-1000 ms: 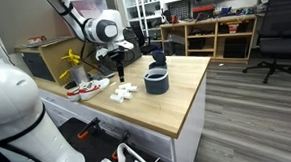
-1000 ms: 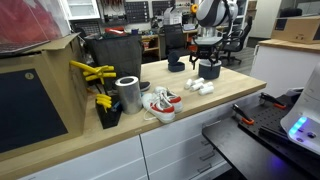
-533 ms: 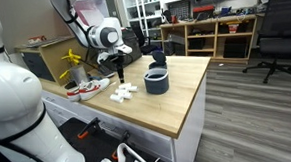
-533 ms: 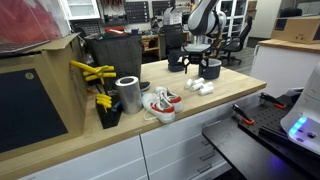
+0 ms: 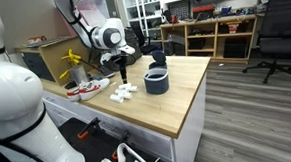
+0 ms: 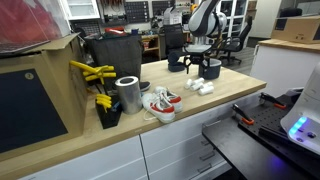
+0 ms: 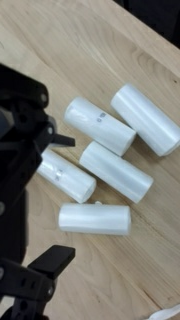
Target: Pick up one white object and put it in the blue lunchbox on the right
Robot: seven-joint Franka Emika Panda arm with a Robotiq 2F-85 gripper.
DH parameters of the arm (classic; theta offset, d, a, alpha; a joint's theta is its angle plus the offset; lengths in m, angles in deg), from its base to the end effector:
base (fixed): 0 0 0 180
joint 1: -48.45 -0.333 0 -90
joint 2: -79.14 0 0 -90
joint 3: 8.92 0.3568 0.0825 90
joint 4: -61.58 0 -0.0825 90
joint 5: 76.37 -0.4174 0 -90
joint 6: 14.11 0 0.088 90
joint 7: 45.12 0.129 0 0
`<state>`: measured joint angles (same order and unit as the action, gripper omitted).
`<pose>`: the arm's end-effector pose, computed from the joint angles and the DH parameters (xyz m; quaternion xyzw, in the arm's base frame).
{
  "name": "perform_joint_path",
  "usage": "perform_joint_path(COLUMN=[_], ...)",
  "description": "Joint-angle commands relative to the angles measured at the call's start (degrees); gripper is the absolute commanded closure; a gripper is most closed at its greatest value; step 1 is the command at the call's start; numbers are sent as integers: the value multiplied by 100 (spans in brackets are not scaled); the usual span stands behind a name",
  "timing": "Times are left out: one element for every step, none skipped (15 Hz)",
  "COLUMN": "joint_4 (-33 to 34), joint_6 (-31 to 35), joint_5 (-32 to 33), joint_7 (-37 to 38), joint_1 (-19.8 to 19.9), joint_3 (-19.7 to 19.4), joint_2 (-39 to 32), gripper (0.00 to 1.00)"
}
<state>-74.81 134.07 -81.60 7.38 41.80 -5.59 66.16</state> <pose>0.5215 0.0919 0.2144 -0.9163 0.3991 0.0246 0.0204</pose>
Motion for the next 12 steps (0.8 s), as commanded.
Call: perform_joint_path(joint_4=[70,107,143,174,226,283,357,459,559,644,727,818], joint_6=[196,217,232,255,253,255,249,202,183,171,174,176], joint_5=[-54,-119,-227,-309,-400,-499,-595,-692,-801,-875,-916,-920], joint_7=[125,109,82,76,75,70,84,147,146,156,172,198], joint_1=[-50,-51,-52,-65,-84,-98,-117,-142,-158,-191,-236,-285], joint_3=[-184,-195,-176,-161,-130,-99,-72,-60,-37,-33,-46,-66], joint_2=[-259,-344,-430,-502,-580,-659,-746,-837,-923,-984,-1052,-1135], gripper=[0,0,0,0,0,0,0,0,0,0,0,0])
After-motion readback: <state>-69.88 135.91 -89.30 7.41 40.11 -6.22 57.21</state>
